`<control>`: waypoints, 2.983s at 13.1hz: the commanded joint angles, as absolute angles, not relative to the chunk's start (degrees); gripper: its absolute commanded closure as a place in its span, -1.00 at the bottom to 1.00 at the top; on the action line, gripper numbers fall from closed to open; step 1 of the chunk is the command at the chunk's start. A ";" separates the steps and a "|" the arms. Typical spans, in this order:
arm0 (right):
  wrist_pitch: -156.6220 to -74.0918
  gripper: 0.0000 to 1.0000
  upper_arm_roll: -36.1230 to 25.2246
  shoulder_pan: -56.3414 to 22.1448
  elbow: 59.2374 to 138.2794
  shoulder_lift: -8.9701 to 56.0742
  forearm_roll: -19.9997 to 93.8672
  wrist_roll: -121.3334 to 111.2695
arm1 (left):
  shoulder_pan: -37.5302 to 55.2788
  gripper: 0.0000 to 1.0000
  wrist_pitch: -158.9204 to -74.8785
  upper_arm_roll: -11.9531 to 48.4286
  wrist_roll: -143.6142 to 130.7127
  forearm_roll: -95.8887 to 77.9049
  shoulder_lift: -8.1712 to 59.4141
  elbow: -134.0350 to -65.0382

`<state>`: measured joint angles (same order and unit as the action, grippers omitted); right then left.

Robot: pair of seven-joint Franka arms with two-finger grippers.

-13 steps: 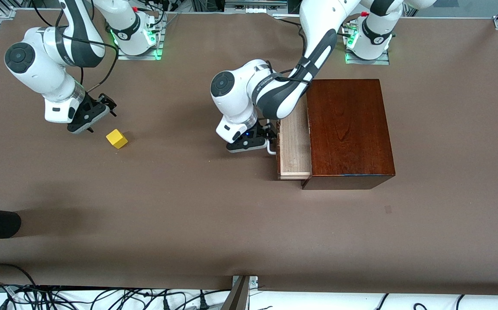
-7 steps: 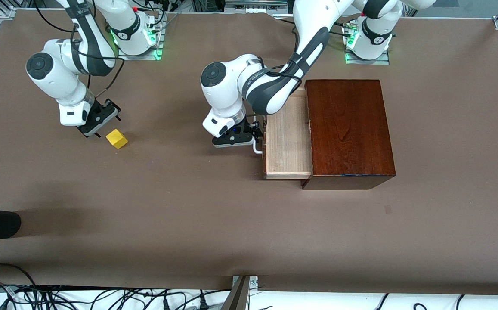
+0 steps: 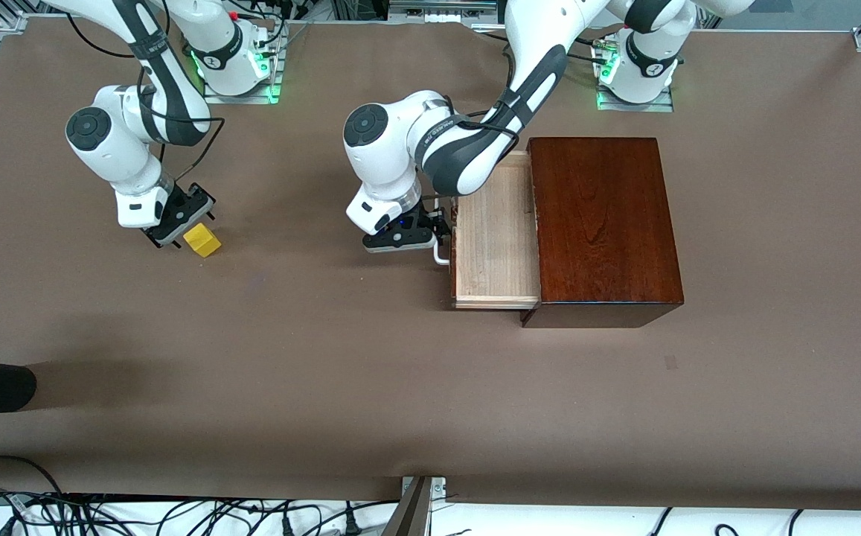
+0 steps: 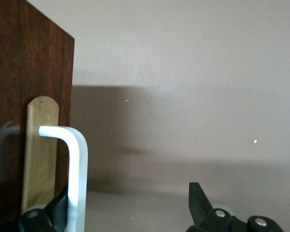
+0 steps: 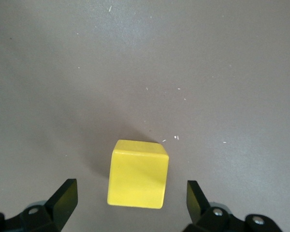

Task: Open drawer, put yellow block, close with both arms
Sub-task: 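Pull the drawer open with the left gripper while the right gripper reaches the cube, then release the handle and raise the left gripper while the right gripper grasps the cube, then carry the yellow cube with the right gripper over the open drawer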

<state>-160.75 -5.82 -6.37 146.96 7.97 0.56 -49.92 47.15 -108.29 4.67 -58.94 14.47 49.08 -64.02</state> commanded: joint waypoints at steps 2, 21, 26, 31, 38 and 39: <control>-163.91 -1.00 -5.89 -5.98 146.95 10.19 0.26 -51.33 | 46.58 -1.00 -100.83 5.98 -58.27 10.55 46.50 -63.02; -145.85 0.98 -5.10 -6.24 136.52 5.90 0.09 -55.97 | 19.53 -1.00 -77.27 5.80 -32.47 -3.43 25.24 -64.25; -121.96 0.98 1.31 -6.24 119.31 4.31 0.18 -56.87 | 11.09 -1.00 -75.85 5.71 -21.46 -2.46 10.85 -76.96; -110.31 0.98 10.52 -6.42 106.19 4.74 0.70 -53.45 | 4.41 -1.00 -80.48 5.71 -14.79 -2.11 1.51 -89.09; -109.42 0.97 14.77 -15.89 97.22 8.95 1.40 -45.71 | -1.93 -1.00 -90.96 5.10 -2.29 -1.32 0.96 -93.87; -109.68 0.97 14.77 -18.17 95.47 10.27 1.41 -44.57 | -2.11 -1.00 -90.97 5.10 -2.37 -1.32 1.49 -93.61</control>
<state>-110.95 15.01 -14.81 100.58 6.76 0.91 -46.53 -1.37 -89.81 4.88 -4.07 -2.13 1.43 -92.84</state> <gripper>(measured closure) 0.445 0.000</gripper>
